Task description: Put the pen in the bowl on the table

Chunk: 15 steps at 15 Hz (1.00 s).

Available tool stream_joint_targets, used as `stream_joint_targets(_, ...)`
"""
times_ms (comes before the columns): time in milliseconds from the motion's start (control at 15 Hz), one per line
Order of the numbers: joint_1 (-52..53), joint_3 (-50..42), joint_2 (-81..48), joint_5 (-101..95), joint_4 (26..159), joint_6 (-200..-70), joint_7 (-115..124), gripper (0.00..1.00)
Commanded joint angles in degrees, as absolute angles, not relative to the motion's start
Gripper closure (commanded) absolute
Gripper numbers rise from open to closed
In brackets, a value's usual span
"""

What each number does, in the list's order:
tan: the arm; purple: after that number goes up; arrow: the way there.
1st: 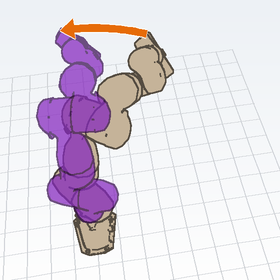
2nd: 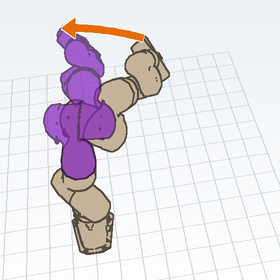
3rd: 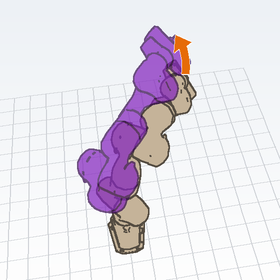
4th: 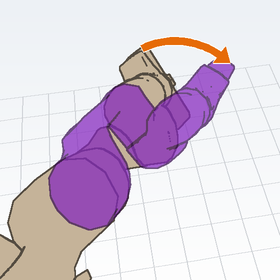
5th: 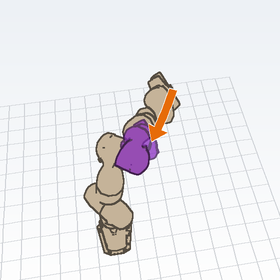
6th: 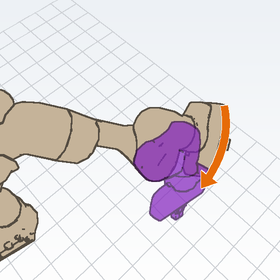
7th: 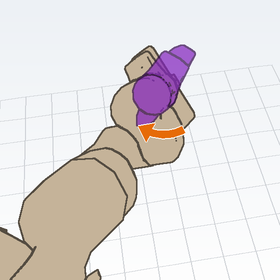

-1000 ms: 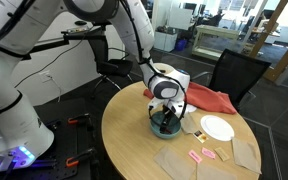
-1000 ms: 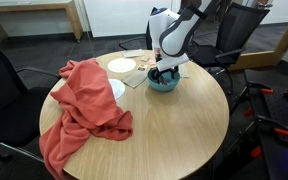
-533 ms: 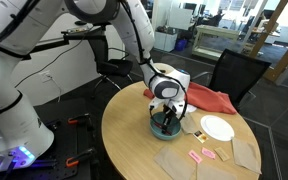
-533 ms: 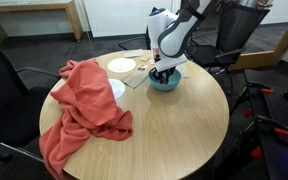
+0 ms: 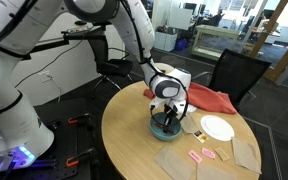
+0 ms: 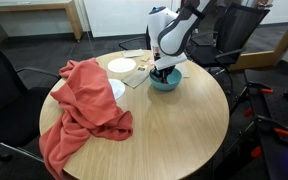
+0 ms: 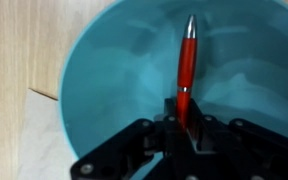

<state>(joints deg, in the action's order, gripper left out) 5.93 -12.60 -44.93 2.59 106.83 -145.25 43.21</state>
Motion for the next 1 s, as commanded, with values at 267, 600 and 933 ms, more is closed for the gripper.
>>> stream_joint_targets(267,6.4,-12.9,-28.5,2.2,117.0,-142.4,43.4,0.96)
stream_joint_targets(600,6.3,-11.5,-17.9,0.6,123.6,-140.8,42.5,0.96)
stream_joint_targets(933,8.8,-7.3,-13.2,-5.0,126.8,-141.3,44.0,0.96)
